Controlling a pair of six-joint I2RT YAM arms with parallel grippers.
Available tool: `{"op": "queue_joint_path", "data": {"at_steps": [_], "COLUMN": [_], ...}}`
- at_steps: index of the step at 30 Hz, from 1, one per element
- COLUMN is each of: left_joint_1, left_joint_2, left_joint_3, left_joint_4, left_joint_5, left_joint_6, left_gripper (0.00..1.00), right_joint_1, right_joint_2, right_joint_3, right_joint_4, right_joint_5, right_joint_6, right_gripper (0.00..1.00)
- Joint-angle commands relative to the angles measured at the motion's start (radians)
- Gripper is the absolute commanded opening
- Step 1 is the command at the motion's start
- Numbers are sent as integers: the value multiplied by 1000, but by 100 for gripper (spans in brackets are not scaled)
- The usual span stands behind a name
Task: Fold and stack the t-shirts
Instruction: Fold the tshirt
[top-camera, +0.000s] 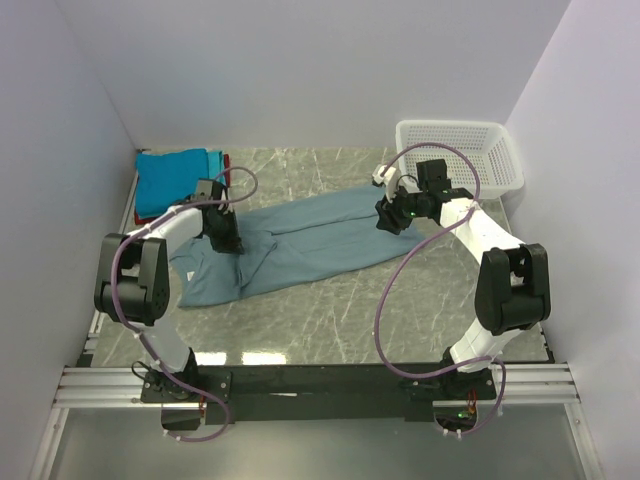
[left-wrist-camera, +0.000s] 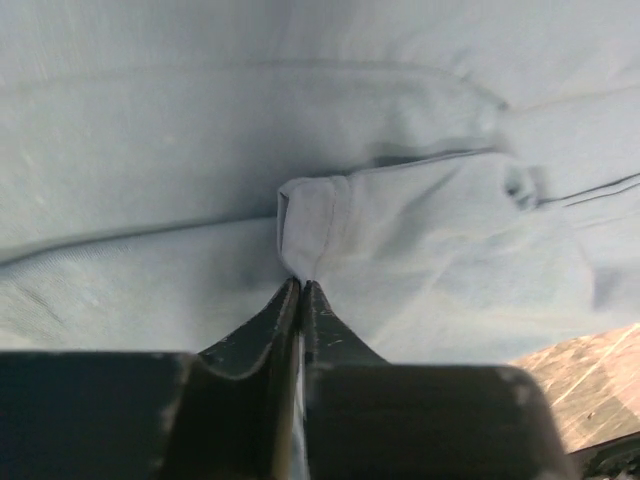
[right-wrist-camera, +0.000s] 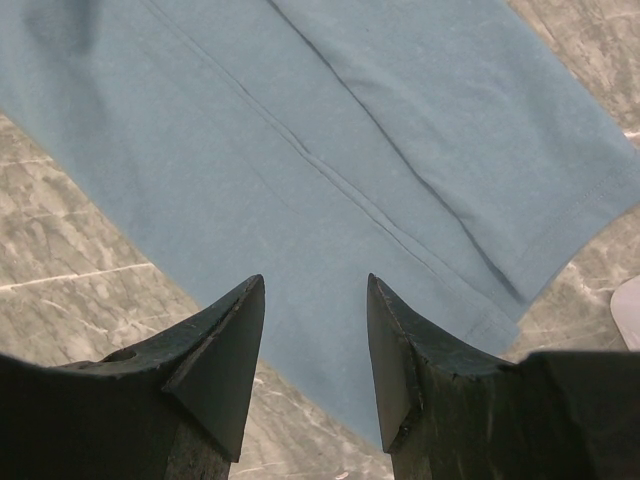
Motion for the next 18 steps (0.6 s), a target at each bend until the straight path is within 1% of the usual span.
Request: {"op": "queue_joint_path", "data": {"at_steps": [1, 5, 12, 18], "left_joint_1": [-1, -1, -3, -7], "left_joint_2": [-35, -15, 60, 91], "left_joint_3": [69, 153, 264, 335], "left_joint_4": [-1, -51, -88, -83], "left_joint_5": [14, 3, 0, -44], "left_joint_6": [27, 75, 176, 239], "left_gripper": [7, 0, 1, 1], "right_joint_1": [-9, -11, -12, -14], "right_joint_2": [-20, -14, -14, -8], "right_joint_3": [12, 14, 15, 15], "right_joint_4": [6, 1, 1, 1], "right_joint_5": [-12, -12, -10, -10], "right_joint_6": [-6, -7, -9, -12], "right_gripper": [53, 53, 53, 53]}}
